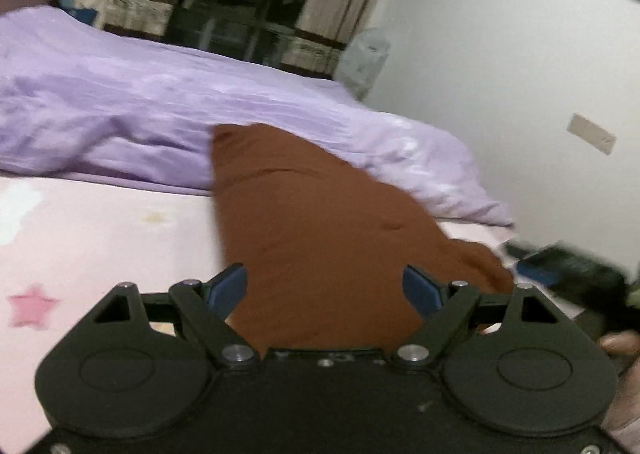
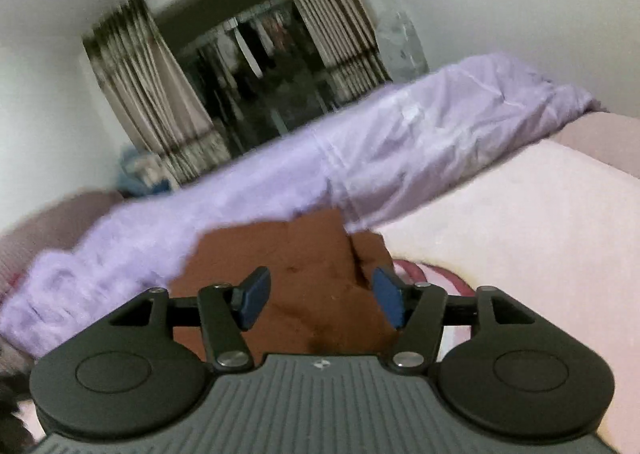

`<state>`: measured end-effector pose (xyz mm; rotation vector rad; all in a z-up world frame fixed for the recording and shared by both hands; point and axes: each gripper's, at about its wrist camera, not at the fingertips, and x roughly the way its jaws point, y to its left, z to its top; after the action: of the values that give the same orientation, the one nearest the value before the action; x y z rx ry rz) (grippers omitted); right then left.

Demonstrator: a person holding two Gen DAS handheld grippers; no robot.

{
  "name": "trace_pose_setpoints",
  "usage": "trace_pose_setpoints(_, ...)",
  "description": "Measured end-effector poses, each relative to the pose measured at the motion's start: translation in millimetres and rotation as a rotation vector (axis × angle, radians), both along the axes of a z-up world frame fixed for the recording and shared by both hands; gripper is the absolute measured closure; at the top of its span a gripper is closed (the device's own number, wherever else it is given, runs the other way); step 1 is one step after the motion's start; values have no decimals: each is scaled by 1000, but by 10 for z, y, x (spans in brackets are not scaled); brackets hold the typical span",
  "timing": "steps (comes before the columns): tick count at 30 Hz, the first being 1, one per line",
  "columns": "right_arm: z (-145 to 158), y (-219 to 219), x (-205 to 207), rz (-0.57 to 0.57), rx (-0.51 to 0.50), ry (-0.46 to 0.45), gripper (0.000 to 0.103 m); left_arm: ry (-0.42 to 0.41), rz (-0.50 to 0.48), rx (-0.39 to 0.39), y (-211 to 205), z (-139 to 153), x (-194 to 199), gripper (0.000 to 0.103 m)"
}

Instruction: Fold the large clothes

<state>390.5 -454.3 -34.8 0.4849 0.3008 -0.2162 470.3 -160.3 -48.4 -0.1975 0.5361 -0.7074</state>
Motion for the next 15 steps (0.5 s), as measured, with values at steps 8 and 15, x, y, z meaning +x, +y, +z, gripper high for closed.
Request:
trace_pose_setpoints(8, -646, 2, 23, 17, 81, 109, 69, 61, 22, 137, -353, -690, 204, 6)
trace_pose_setpoints(15, -354, -11, -19, 52, 15, 107, 55, 78, -14, 139, -263, -421, 254, 9)
